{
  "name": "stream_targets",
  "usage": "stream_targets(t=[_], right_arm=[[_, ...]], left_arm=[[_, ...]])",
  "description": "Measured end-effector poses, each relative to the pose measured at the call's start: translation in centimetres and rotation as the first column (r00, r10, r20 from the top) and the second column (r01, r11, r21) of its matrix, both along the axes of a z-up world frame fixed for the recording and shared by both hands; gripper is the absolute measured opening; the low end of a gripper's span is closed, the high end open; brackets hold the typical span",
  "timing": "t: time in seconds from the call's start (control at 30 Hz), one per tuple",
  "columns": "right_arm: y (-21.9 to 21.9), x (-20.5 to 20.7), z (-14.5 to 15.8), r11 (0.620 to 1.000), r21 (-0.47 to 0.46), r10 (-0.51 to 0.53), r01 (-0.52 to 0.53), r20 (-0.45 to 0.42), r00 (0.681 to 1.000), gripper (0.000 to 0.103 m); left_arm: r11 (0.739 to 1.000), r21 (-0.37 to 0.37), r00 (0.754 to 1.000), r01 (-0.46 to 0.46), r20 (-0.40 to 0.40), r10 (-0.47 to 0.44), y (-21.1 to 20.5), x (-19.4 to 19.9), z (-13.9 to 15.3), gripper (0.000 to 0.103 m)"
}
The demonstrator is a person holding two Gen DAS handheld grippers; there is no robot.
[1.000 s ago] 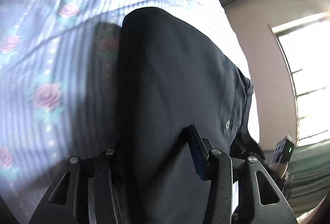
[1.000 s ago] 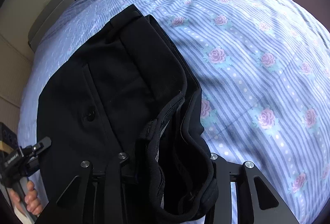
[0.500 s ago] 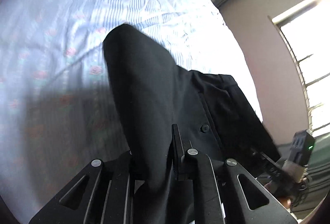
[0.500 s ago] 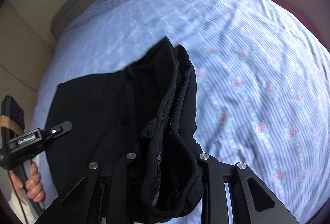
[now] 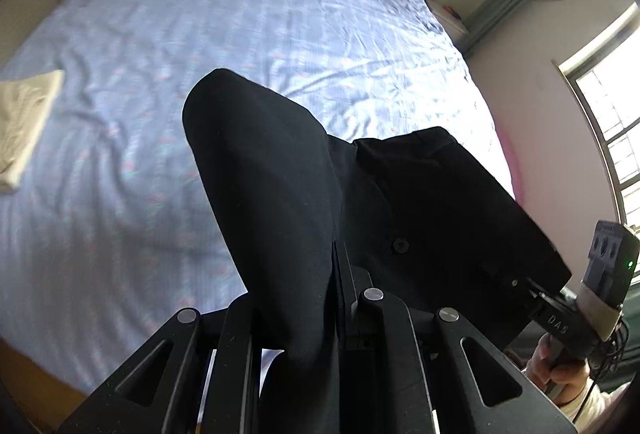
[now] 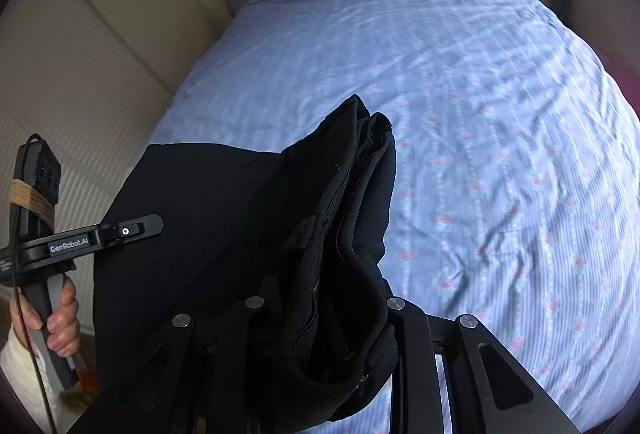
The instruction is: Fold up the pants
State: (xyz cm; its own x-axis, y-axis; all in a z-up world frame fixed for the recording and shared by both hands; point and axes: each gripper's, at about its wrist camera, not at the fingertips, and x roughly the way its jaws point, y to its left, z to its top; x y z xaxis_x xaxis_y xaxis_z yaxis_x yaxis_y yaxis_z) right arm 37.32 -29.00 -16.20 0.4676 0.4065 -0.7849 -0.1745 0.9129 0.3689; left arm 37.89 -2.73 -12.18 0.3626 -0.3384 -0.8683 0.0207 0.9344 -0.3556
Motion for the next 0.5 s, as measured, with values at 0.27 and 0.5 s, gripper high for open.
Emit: stream_targets(t=[0.27,0.5], right_arm=[[8.4,-4.1,3.4,0.998,-0.007,0.058,-0.057,0.049,0.997,0.025],[17.1,-7.5,4.8,0.997,0.045,-0.062,0.059,0.064,0.996,0.025]], left_arm=[[1.0,0.029,0.998,0.004,0.06,-0.006,8.7,-5.1,2.8,0.014],[0.999,0.008,0.995,0.052,0.085,-0.052,19.3,-7.0,4.6,0.014]])
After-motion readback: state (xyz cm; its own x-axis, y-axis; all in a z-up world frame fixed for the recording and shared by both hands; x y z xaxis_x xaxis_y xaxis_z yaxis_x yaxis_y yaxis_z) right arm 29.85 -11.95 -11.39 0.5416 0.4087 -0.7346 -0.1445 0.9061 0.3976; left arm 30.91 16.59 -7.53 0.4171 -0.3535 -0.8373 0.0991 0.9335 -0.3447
